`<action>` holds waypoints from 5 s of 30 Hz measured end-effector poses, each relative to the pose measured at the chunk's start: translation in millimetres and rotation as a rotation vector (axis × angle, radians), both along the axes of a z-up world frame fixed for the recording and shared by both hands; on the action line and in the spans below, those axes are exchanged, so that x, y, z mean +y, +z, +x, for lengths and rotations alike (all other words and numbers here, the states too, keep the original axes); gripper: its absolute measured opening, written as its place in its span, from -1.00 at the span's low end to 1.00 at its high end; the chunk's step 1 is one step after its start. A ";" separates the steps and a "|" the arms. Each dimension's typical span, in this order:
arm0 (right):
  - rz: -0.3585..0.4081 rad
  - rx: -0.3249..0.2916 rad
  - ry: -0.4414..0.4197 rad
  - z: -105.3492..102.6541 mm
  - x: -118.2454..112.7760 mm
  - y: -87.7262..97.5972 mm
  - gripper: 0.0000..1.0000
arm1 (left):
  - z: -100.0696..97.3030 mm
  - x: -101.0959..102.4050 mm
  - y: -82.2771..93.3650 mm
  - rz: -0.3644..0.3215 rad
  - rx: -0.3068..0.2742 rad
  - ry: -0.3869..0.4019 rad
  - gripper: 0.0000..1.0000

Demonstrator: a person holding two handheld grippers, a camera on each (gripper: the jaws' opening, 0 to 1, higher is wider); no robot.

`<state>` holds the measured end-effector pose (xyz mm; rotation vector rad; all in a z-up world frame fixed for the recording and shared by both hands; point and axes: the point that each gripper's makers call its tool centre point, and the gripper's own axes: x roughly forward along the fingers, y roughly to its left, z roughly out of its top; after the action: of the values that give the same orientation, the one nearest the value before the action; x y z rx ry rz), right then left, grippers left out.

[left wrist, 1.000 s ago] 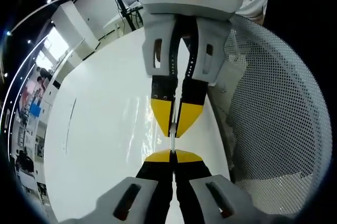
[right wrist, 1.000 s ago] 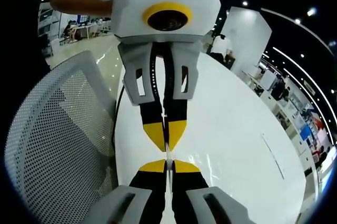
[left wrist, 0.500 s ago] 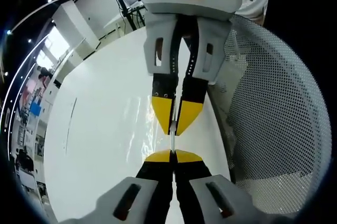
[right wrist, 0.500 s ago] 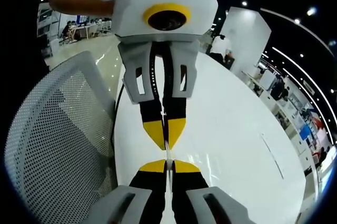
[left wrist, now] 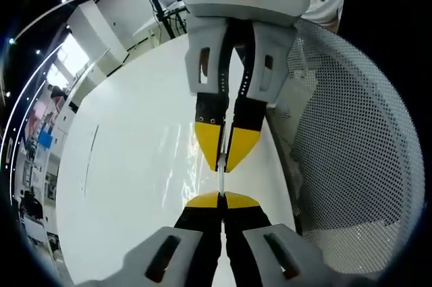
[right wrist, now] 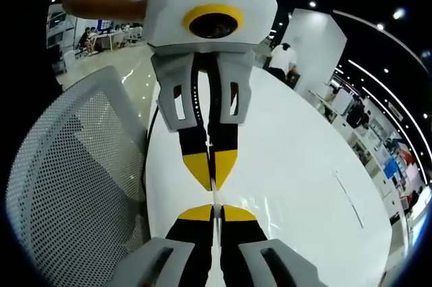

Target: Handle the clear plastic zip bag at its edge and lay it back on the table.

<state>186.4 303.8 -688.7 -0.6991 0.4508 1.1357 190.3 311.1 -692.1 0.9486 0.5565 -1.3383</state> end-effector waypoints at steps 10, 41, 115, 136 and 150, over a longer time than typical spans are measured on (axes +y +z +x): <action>-0.001 -0.001 -0.003 1.3 -0.7 -0.4 -1.00 | 2.2 2.0 -0.5 -0.001 0.000 0.001 -1.00; 0.007 -0.003 -0.017 2.6 -0.9 0.5 -1.00 | 1.5 5.6 1.8 -0.012 0.003 0.017 -1.00; 0.013 0.008 -0.046 5.1 -6.8 0.0 -1.00 | 5.4 18.7 4.1 -0.014 0.014 0.049 -1.00; 0.011 0.009 -0.054 5.8 -9.5 -0.6 -1.00 | 6.1 22.7 4.1 -0.013 0.016 0.058 -1.00; 0.015 0.009 -0.059 7.2 -10.4 -0.6 -1.00 | 7.8 23.1 3.8 -0.015 0.023 0.060 -1.00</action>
<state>193.5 293.4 -689.3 -0.6641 0.4677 1.0859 198.1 334.2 -688.3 0.8984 0.5874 -1.3000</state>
